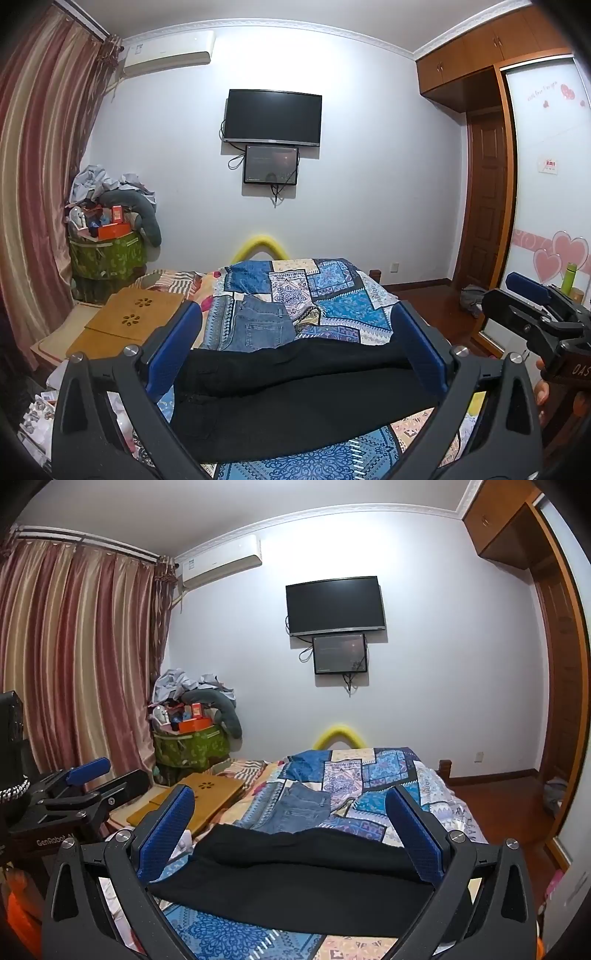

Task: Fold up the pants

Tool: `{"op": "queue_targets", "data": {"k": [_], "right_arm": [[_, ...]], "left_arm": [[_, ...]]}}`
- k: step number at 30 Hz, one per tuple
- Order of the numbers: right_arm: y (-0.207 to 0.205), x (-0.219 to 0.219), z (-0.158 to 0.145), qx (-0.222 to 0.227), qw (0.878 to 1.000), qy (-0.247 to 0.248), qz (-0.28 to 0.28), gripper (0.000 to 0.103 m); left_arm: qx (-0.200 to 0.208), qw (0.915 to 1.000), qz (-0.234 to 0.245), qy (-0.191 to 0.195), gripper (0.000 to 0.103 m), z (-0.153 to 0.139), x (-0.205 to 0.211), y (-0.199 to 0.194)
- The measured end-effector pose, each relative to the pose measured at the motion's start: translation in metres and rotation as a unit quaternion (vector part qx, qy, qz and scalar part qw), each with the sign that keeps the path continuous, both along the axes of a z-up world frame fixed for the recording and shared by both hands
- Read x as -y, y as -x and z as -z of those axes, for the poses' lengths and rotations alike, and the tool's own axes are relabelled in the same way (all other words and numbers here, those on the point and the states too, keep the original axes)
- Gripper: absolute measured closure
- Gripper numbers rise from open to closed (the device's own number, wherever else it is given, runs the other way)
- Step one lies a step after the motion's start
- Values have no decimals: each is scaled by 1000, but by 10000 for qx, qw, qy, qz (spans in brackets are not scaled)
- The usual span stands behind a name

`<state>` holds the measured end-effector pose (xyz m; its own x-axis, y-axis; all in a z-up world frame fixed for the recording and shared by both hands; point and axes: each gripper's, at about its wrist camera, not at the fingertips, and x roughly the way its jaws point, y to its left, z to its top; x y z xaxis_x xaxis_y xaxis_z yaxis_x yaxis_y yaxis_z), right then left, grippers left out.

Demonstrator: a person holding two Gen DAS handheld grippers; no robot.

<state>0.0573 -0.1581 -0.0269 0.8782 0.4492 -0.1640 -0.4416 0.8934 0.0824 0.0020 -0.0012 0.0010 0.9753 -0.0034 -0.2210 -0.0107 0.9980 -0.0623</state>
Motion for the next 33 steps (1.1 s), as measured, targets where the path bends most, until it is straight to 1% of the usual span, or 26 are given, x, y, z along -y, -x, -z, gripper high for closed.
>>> {"op": "queue_targets", "data": {"k": [33], "right_arm": [[2,2,-3,5,10000,-27,1,0]], "left_arm": [[-45,10000,-1,12,0,2,-3,-4]]}}
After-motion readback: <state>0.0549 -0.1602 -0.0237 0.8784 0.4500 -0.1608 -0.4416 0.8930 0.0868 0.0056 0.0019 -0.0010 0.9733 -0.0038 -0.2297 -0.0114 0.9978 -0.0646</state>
